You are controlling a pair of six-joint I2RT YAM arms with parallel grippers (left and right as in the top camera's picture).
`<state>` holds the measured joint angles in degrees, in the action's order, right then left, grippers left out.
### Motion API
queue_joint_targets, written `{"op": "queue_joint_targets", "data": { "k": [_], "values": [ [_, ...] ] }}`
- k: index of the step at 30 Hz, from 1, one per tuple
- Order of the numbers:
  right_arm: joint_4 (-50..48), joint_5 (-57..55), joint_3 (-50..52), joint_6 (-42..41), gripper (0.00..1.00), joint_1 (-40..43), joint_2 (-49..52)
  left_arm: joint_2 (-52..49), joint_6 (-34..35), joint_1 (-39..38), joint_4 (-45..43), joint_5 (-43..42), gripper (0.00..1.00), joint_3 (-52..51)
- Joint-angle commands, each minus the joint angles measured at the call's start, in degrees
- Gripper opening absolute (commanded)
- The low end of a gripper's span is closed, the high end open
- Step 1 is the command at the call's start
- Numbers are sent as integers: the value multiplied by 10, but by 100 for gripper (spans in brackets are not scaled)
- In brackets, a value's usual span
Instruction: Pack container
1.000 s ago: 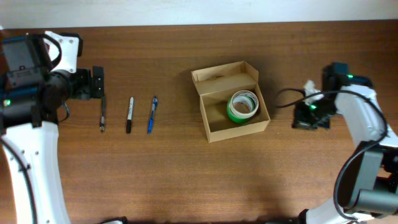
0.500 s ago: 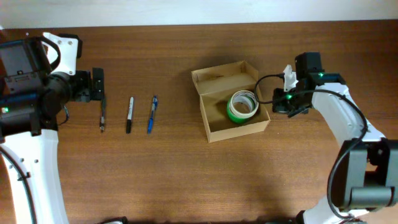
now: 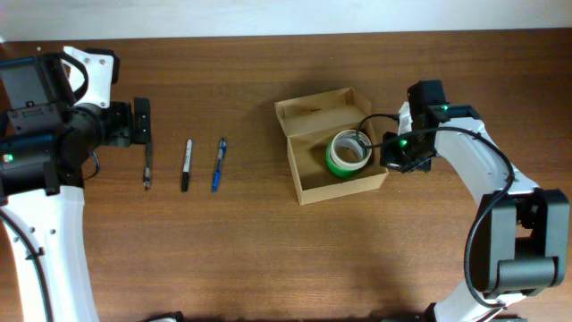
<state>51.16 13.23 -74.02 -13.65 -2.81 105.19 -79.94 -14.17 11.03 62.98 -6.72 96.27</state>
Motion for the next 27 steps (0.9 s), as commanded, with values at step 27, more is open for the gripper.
{"op": "queue_joint_targets", "data": {
  "k": [27],
  "values": [
    [33,187,1,-68,4,-26,2,6,-12,-2,2,-7,99,2]
  ]
}}
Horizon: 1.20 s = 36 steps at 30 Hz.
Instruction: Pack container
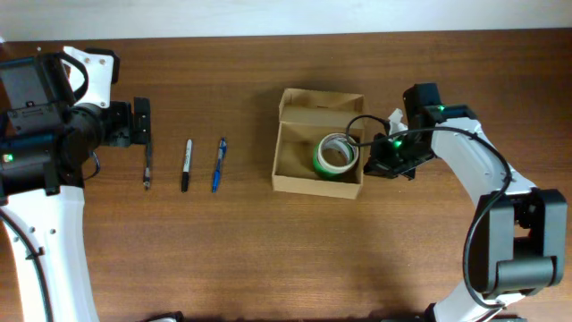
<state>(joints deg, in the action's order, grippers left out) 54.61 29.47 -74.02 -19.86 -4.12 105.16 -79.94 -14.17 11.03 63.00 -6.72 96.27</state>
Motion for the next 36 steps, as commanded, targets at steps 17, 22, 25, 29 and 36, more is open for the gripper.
{"op": "queue_joint_targets", "data": {
  "k": [17,22,25,29,36],
  "values": [
    [77,-254,-42,16,64,80,-14,-47,-27,-1,-9,71,100,2],
    [168,-332,-146,49,67,103,-53,-120,-31,-1,-20,69,96,2],
    [234,-395,-243,67,71,99,-84,-160,-31,-1,-26,63,95,2],
    [324,-441,-387,103,89,86,-114,-192,-31,-1,-25,61,95,2],
    [421,-443,-561,102,99,82,-153,-191,-45,7,1,85,100,2]
  ]
}}
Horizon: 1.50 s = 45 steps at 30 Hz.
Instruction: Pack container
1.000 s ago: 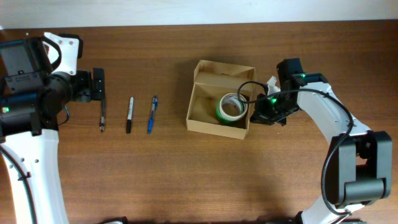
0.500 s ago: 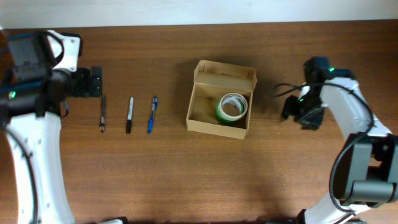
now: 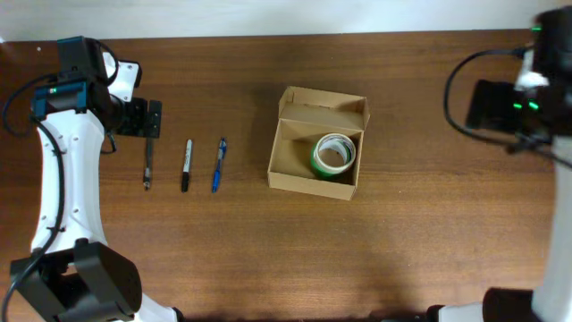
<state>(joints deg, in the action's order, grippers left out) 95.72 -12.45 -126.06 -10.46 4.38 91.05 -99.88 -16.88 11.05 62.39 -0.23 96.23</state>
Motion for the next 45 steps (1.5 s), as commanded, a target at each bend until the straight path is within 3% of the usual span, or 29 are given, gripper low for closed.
{"op": "queue_joint_targets", "data": {
  "k": [1,5,10,23,27,32,45],
  "values": [
    [10,-24,-50,9,99,-4,-21,7,-28,10,11,17,100,2],
    [10,-28,-60,22,99,-26,-61,5,-80,26,19,-21,99,0],
    [10,-40,-60,28,99,-51,-100,5,-81,57,-1,-19,96,-44],
    [14,-37,-60,30,99,-52,-160,4,-85,109,-157,-60,89,-227],
    [14,-37,-60,30,99,-52,-172,4,-85,109,-199,-60,80,-256],
    [16,-23,-59,30,99,-52,-174,-14,-85,109,-234,-59,79,-263],
    [16,-10,-58,30,99,-52,-174,-108,-10,107,-261,-60,65,-263]
  ]
}}
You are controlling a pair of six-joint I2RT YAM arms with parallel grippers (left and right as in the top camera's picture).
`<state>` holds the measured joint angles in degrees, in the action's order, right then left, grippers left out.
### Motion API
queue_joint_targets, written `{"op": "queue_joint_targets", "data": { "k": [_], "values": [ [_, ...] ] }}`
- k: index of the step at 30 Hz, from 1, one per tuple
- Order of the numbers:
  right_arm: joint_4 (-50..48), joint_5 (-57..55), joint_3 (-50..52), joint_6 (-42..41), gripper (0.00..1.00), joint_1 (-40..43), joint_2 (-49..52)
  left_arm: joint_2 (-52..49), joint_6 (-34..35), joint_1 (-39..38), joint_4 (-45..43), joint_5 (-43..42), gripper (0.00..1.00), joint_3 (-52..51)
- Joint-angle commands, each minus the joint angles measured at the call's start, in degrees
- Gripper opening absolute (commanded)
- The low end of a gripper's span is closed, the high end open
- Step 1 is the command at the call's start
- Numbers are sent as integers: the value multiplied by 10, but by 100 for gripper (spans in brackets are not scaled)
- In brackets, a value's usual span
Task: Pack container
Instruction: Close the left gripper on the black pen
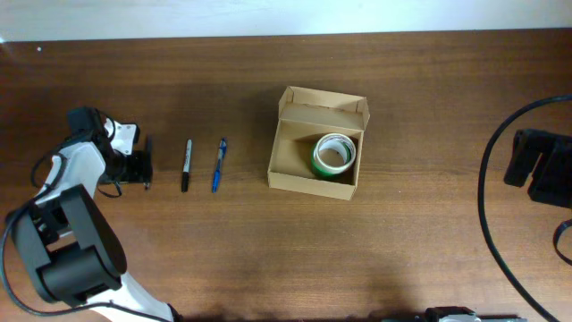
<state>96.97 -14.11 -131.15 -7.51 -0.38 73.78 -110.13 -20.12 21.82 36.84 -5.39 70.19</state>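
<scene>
An open cardboard box [295, 165] stands mid-table with a green and white tape roll [335, 154] inside it. To its left lie a blue pen [217, 165] and a black marker [186, 165]. My left gripper [143, 166] is low at the spot left of the marker. It covers whatever lies there, and its finger state does not show. My right gripper [527, 163] is a dark block at the far right edge, well away from the box, and its fingers cannot be made out.
The box's flap [323, 101] stands up at its far side. The brown table [268, 259] ends at a white wall along the top. A black cable [490, 206] loops at the right edge.
My left gripper has dropped from above the dark pen to table level over it, hiding the pen. My right arm has moved from the upper right down to the right edge. The box has not moved.
My right gripper was at the right wall of the skewed box. Then the box sat squarer and further left, with the gripper still beside it. Then the right arm was far off at the right. The left gripper stayed near the leftmost pen and now covers it.
</scene>
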Motion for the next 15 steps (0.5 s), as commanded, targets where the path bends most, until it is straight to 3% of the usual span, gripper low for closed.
{"op": "queue_joint_targets", "data": {
  "k": [1,15],
  "values": [
    [3,6,-7,0,99,-4,-1,-5,26,-1,-8,-9,64,-3],
    [3,19,-7,0,99,-4,-1,-6,67,-1,-33,7,56,-3]
  ]
}}
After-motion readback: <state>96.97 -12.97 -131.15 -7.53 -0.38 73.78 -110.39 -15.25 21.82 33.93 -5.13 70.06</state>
